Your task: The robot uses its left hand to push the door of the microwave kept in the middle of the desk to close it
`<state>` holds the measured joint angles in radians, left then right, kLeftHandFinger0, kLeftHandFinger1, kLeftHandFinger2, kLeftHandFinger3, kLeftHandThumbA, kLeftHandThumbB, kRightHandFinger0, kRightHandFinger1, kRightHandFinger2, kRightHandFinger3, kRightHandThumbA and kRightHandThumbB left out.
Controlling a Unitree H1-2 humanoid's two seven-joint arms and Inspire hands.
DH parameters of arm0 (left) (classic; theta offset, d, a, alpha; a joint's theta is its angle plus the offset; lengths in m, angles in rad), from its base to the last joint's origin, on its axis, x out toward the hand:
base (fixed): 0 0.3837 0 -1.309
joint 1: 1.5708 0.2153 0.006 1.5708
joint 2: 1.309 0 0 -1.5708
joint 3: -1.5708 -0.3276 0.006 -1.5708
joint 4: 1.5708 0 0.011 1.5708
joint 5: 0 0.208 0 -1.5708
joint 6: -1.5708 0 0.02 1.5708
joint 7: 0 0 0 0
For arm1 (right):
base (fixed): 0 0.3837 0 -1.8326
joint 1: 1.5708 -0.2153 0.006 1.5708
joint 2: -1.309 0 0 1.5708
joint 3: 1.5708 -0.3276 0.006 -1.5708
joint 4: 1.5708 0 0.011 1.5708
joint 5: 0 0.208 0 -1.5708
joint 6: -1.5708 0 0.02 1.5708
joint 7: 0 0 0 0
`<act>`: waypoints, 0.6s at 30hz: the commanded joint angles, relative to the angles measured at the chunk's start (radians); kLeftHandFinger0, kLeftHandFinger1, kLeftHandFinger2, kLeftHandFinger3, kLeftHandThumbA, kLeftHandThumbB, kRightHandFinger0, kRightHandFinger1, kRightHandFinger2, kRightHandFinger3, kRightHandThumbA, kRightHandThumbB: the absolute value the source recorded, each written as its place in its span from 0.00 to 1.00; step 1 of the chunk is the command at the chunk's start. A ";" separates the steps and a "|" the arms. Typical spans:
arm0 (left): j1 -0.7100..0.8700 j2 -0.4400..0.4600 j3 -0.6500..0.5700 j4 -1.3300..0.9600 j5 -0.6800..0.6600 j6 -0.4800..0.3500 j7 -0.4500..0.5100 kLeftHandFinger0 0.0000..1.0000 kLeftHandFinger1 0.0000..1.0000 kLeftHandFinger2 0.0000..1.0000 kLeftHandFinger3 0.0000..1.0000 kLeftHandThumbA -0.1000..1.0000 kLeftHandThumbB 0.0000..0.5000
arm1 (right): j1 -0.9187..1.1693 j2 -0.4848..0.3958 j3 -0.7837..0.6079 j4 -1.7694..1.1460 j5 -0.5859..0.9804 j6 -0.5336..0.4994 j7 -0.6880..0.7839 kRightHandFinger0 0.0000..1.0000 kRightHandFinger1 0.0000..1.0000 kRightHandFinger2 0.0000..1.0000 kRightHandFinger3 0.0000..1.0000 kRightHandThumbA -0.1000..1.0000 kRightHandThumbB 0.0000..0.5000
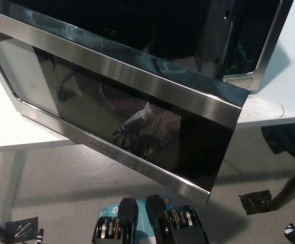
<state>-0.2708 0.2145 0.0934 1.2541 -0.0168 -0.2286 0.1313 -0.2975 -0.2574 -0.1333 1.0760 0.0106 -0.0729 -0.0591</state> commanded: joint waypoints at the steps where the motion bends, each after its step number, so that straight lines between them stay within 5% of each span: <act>1: 0.285 -0.125 0.061 -0.944 0.448 -0.093 0.441 0.03 0.14 0.21 0.36 0.54 0.00 | -0.014 -0.026 -0.009 -0.017 0.009 -0.032 -0.017 0.80 0.92 0.99 0.99 0.14 0.00; 2: 0.313 -0.132 0.068 -1.058 0.521 -0.142 0.495 0.01 0.03 0.05 0.16 0.11 0.80 | -0.014 -0.026 -0.009 -0.017 0.008 -0.032 -0.017 0.80 0.92 0.99 0.99 0.14 0.00; 3: 0.317 -0.134 0.073 -1.144 0.534 -0.102 0.457 0.00 0.00 0.00 0.01 0.00 0.99 | -0.014 -0.026 -0.009 -0.017 0.008 -0.032 -0.017 0.80 0.92 0.99 0.99 0.14 0.00; 7: 0.315 -0.145 0.107 -1.272 0.500 -0.081 0.377 0.00 0.00 0.00 0.00 0.00 1.00 | -0.008 -0.027 -0.009 -0.020 0.007 -0.031 -0.016 0.80 0.92 0.99 0.99 0.14 0.00; 18: 0.271 -0.153 0.197 -1.410 0.478 -0.031 0.350 0.00 0.00 0.00 0.00 0.00 1.00 | 0.004 -0.031 -0.011 -0.033 0.006 -0.027 -0.017 0.80 0.92 0.99 0.99 0.14 0.00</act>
<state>-0.0436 0.0803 0.1565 0.4281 0.1436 -0.2217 0.2203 -0.2703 -0.2459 -0.1328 1.0801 0.0092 -0.0686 -0.0585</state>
